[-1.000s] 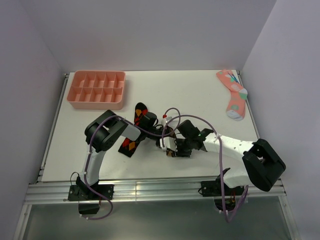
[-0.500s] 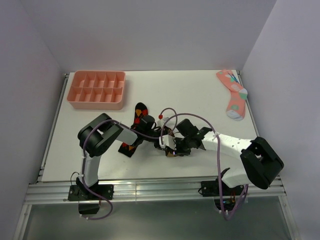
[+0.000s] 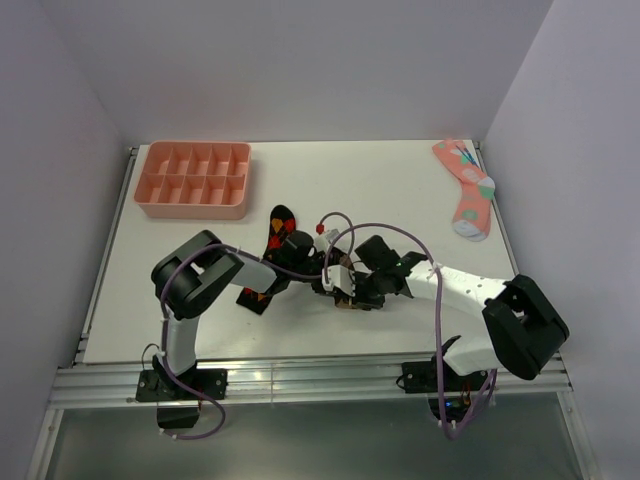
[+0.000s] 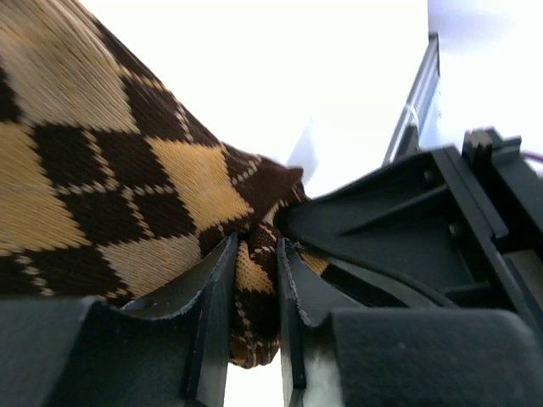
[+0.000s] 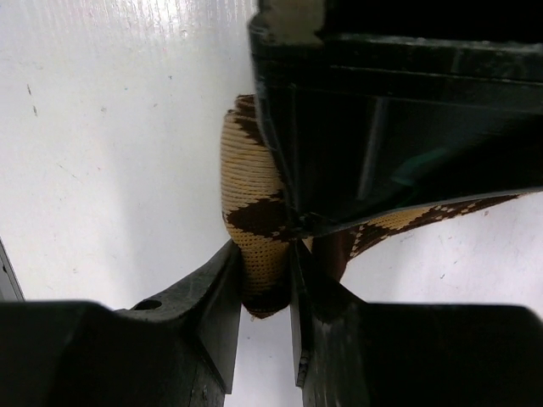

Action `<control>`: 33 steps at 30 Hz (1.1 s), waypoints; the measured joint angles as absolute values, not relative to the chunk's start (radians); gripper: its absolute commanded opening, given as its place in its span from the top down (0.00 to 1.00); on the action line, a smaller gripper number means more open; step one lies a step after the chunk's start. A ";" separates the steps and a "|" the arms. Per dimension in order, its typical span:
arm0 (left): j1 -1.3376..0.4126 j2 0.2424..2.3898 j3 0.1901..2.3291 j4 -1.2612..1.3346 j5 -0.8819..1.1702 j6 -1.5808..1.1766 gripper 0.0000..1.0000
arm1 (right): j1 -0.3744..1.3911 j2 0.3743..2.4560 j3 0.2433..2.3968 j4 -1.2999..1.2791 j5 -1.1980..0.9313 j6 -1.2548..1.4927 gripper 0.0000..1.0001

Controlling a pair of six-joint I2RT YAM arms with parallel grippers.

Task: Roll the socks
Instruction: Roll the sock at the center of the board.

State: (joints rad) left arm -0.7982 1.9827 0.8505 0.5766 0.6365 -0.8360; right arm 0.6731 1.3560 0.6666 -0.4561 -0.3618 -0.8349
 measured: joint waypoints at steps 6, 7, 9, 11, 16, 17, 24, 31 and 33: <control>-0.798 1.963 0.848 0.595 0.521 -0.833 0.64 | 0.665 1.355 0.677 -0.487 -0.364 -0.833 0.92; -0.794 1.959 0.846 0.595 0.501 -0.833 0.64 | 0.664 1.355 0.678 -0.503 -0.366 -0.834 0.92; -0.785 1.945 0.838 0.596 0.461 -0.833 0.65 | 0.663 1.355 0.682 -0.521 -0.369 -0.834 0.92; -0.776 1.924 0.819 0.598 0.419 -0.833 0.66 | 0.663 1.355 0.685 -0.536 -0.373 -0.834 0.92; -0.767 1.861 0.782 0.566 0.303 -0.833 0.69 | 0.663 1.356 0.692 -0.565 -0.380 -0.834 0.92; -0.766 1.854 0.782 0.553 0.279 -0.832 0.68 | 0.663 1.357 0.694 -0.571 -0.381 -0.834 0.92; -0.767 1.850 0.828 0.454 0.231 -0.804 0.71 | 0.663 1.359 0.702 -0.599 -0.384 -0.834 0.92; -0.767 1.956 0.999 0.355 0.239 -0.762 0.75 | 0.662 1.413 0.757 -0.659 -0.404 -0.860 0.90; -0.765 1.980 1.030 0.334 0.248 -0.760 0.76 | 0.662 1.435 0.780 -0.684 -0.415 -0.874 0.90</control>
